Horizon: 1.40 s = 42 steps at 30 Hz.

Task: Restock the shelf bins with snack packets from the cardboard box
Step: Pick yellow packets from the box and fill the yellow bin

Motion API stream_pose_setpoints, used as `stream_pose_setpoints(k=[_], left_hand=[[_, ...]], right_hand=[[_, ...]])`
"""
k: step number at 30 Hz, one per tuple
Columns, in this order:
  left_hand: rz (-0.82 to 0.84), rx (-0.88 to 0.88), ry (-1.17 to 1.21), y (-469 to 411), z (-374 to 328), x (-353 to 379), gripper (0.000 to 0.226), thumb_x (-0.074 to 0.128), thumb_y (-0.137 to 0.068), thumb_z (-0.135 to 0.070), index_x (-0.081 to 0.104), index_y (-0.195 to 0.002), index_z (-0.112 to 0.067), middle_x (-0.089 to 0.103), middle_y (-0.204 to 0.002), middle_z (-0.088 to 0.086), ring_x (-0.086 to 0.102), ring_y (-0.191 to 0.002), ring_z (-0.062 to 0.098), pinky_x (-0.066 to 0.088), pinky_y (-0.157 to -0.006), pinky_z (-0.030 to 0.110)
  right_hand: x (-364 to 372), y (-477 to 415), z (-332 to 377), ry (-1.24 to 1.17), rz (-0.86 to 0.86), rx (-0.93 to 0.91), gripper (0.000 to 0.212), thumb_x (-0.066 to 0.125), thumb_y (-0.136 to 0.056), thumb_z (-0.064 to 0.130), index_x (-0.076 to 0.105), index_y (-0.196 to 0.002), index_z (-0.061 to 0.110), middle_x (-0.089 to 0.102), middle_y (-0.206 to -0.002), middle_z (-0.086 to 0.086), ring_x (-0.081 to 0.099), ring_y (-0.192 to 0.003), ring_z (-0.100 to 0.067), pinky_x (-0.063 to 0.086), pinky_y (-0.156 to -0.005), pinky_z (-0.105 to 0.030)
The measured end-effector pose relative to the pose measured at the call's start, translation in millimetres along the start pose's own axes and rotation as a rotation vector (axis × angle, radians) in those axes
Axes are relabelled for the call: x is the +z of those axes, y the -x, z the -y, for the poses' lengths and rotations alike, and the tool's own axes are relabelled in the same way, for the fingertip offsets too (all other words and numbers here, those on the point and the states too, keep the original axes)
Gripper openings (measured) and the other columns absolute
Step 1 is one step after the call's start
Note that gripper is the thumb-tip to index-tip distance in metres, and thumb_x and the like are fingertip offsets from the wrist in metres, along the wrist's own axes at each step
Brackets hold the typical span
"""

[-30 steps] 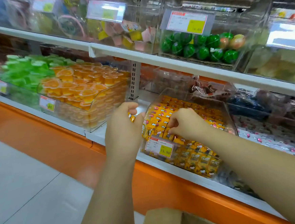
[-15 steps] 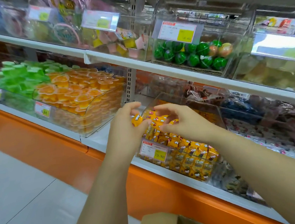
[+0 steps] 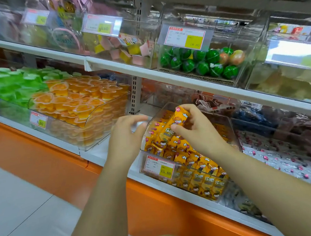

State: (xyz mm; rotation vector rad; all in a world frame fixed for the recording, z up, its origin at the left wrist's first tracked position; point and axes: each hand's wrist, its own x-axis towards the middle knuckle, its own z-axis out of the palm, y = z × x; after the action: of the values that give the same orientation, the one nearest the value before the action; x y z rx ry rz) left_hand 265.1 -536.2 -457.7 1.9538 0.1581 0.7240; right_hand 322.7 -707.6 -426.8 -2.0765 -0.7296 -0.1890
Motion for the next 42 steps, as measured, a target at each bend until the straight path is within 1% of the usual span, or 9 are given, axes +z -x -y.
stream_pose_setpoints(k=[2,5,9,16,20,25,30,35,42], left_hand=[[0.005,-0.120,-0.050,-0.5,12.7,-0.9,0.024,0.052,-0.097,-0.017,0.065,-0.115,-0.026,0.054,-0.125,-0.009,0.048,-0.117,0.011,0.035,-0.086,0.020],[0.100,-0.242,-0.023,2.1,23.9,2.8,0.026,0.050,-0.098,-0.014,0.065,-0.116,-0.024,0.055,-0.131,0.000,0.056,-0.093,0.012,0.039,-0.066,0.020],[0.175,-0.262,0.024,2.6,31.4,6.5,0.027,0.051,-0.096,-0.010,0.064,-0.119,-0.018,0.060,-0.123,-0.002,0.053,-0.105,0.007,0.035,-0.084,0.019],[0.229,-0.260,0.032,4.2,34.6,7.9,0.027,0.053,-0.095,-0.010,0.066,-0.118,-0.014,0.066,-0.115,-0.002,0.057,-0.109,0.009,0.037,-0.087,0.018],[0.249,-0.256,0.002,6.3,31.0,4.9,0.029,0.050,-0.096,-0.007,0.067,-0.118,-0.017,0.064,-0.116,-0.004,0.052,-0.103,0.006,0.036,-0.086,0.019],[0.268,-0.269,-0.036,9.0,30.2,2.4,0.031,0.048,-0.098,-0.011,0.065,-0.121,-0.022,0.062,-0.122,-0.002,0.055,-0.093,0.012,0.040,-0.062,0.014],[0.254,-0.302,-0.019,14.9,26.9,0.0,0.033,0.047,-0.098,-0.011,0.063,-0.125,-0.021,0.061,-0.128,0.005,0.058,-0.109,0.025,0.050,-0.076,0.024],[0.214,-0.309,0.100,14.7,28.7,-1.9,0.025,0.048,-0.097,-0.011,0.062,-0.111,-0.025,0.062,-0.118,-0.002,0.058,-0.107,0.014,0.047,-0.095,0.036],[0.218,-0.220,0.091,13.4,27.7,2.0,0.018,0.051,-0.097,-0.017,0.064,-0.108,-0.025,0.061,-0.119,-0.004,0.058,-0.105,0.015,0.042,-0.077,0.019]], right_hand=[[7.5,-2.3,-0.1,-0.013,0.010,0.013,0.028,0.063,-0.089,0.021,0.048,-0.110,0.029,0.064,-0.088,0.007,0.065,-0.083,-0.016,0.054,-0.080,-0.040],[24.8,-5.2,1.0,0.037,0.048,0.028,0.023,0.060,-0.091,0.022,0.047,-0.109,0.029,0.062,-0.087,0.009,0.065,-0.079,-0.014,0.053,-0.069,-0.028],[49.9,-7.9,-3.7,0.276,0.137,-0.009,0.029,0.061,-0.091,0.022,0.048,-0.117,0.021,0.060,-0.082,0.006,0.054,-0.064,-0.004,0.040,-0.053,-0.012],[62.4,-2.3,1.4,0.548,0.131,-0.099,0.025,0.060,-0.092,0.025,0.048,-0.113,0.017,0.060,-0.090,-0.003,0.056,-0.084,-0.020,0.047,-0.070,-0.034],[65.6,-4.4,7.9,0.632,0.185,-0.145,0.020,0.056,-0.094,0.023,0.046,-0.109,0.014,0.054,-0.086,-0.002,0.054,-0.082,-0.023,0.043,-0.064,-0.035],[66.5,-7.1,4.0,0.590,0.221,-0.112,0.026,0.058,-0.093,0.022,0.048,-0.116,0.015,0.062,-0.092,-0.006,0.059,-0.083,-0.022,0.043,-0.064,-0.031],[69.2,-14.9,-0.3,0.561,0.246,-0.081,0.026,0.061,-0.090,0.018,0.051,-0.114,0.014,0.064,-0.091,-0.007,0.056,-0.077,-0.020,0.039,-0.060,-0.028],[66.6,-25.2,-1.6,0.523,0.259,0.006,0.026,0.063,-0.089,0.017,0.053,-0.113,0.013,0.061,-0.091,-0.005,0.056,-0.083,-0.022,0.044,-0.069,-0.031],[62.6,-14.2,-14.1,0.584,0.306,-0.108,0.032,0.056,-0.093,0.025,0.057,-0.125,0.028,0.059,-0.107,0.001,0.054,-0.100,-0.021,0.046,-0.082,-0.037]])
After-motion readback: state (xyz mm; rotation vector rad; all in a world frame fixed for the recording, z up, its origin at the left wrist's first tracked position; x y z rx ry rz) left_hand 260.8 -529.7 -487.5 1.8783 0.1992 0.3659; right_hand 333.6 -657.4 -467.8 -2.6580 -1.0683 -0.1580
